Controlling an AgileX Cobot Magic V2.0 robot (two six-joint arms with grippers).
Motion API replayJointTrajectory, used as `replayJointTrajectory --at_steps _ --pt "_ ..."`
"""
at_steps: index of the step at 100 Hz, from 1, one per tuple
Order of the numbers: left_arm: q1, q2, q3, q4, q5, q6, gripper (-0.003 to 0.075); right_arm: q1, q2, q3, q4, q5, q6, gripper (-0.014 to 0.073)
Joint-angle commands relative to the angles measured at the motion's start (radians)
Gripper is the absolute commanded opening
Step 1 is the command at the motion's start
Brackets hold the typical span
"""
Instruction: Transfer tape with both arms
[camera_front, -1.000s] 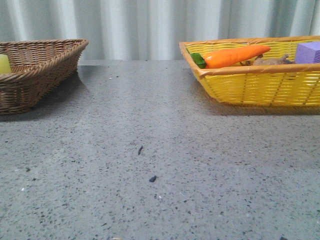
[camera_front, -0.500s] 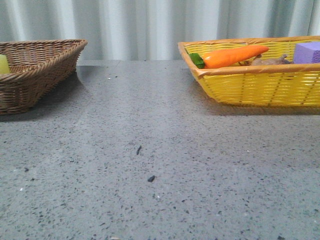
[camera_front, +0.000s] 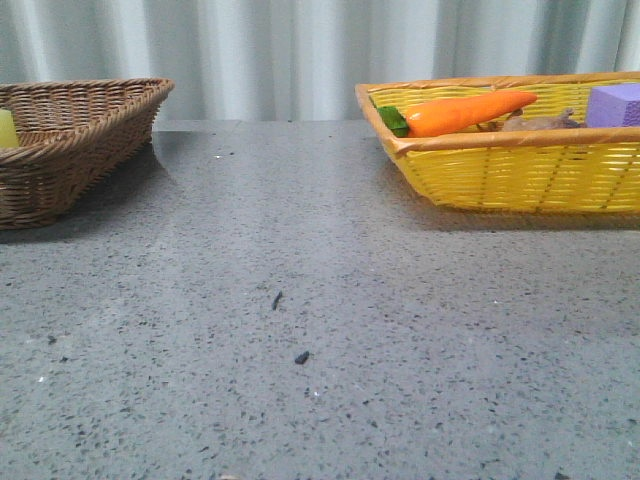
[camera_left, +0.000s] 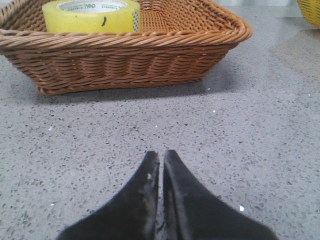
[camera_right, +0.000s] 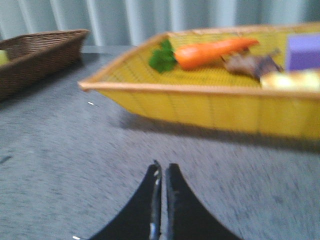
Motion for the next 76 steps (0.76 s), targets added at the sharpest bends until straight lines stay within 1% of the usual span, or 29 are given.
replayJointTrajectory --at_steps 1,5,21,33,54,76 --pt "0.002 -0.025 0.008 -0.015 -0.051 -0.013 -0.0020 -0.078 0.022 0.043 0.038 -0.137 -0.019 -0.0048" --pt "0.002 -0.025 0.008 -0.015 -0.051 -0.013 -0.0020 -0.107 0.022 0.034 0.038 -0.058 -0.019 -0.0048" --pt "0.002 -0.025 0.008 -0.015 -0.051 -0.013 -0.0020 -0.187 0.021 0.038 0.038 -0.005 -0.019 -0.0048" --pt "0.002 -0.025 0.008 -0.015 -0.051 -0.013 -0.0020 -0.218 0.021 0.038 0.038 0.101 -0.019 -0.0048" --pt "0.002 -0.025 0.008 -0.015 -0.051 -0.013 -0.0020 -0.244 -0.038 0.038 0.038 0.109 -0.019 -0.0048" --pt "0.002 -0.025 0.008 -0.015 -0.051 -0.013 -0.0020 -0.244 -0.036 0.038 0.038 0.109 -0.019 -0.0048"
